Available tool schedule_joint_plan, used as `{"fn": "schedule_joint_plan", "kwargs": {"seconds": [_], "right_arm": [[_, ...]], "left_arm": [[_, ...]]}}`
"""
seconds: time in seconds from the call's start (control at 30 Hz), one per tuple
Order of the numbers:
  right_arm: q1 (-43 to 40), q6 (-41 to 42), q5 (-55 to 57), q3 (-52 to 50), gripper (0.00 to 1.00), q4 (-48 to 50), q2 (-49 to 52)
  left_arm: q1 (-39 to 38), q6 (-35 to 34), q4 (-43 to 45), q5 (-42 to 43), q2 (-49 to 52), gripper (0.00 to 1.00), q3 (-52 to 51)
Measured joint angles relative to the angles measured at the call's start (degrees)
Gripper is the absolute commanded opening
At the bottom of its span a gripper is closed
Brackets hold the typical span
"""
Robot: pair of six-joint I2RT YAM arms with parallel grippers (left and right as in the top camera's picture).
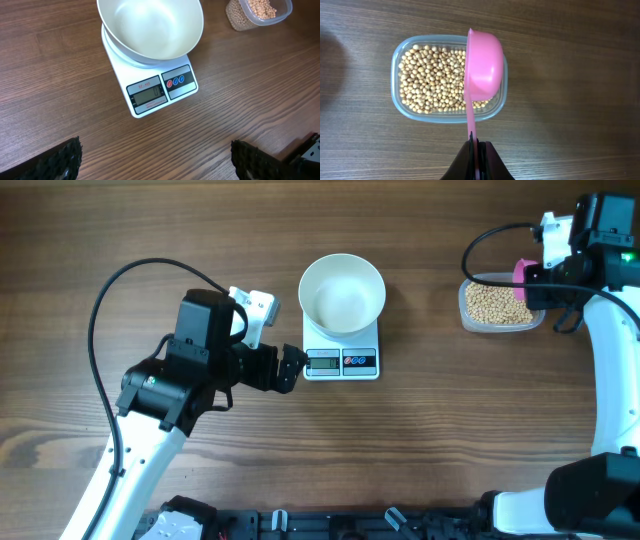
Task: Scoop item into bowl and weigh 150g on scale
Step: 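Dip the pink scoop into the soybeans with the right gripper, then drag the pink scoop through the soybeans to fill it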
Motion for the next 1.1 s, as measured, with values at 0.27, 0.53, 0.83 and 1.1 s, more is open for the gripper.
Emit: {"fn": "schedule_joint_plan", "kwargs": {"seconds": [0.27, 0.53, 0.83, 1.1], "right_arm": [[0.0, 0.6, 0.0, -1.9, 0.04, 0.3, 1.0], [0.0, 0.7, 0.0, -5.2, 0.04, 2.1, 2.7], [0.0, 0.7, -2.5, -8.7, 0.04, 5.3, 2.7], [0.0, 0.7, -8.6, -8.7, 0.04, 5.3, 2.7]], "left_arm": [[0.0, 0.0, 0.0, 0.0, 0.0, 1.00, 0.0], [0.0, 0.0, 0.0, 0.0, 0.0, 1.00, 0.0], [0.0, 0.0, 0.0, 0.0, 0.0, 1.00, 0.0], [0.0, 0.0, 0.0, 0.0, 0.0, 1.00, 0.0]]}}
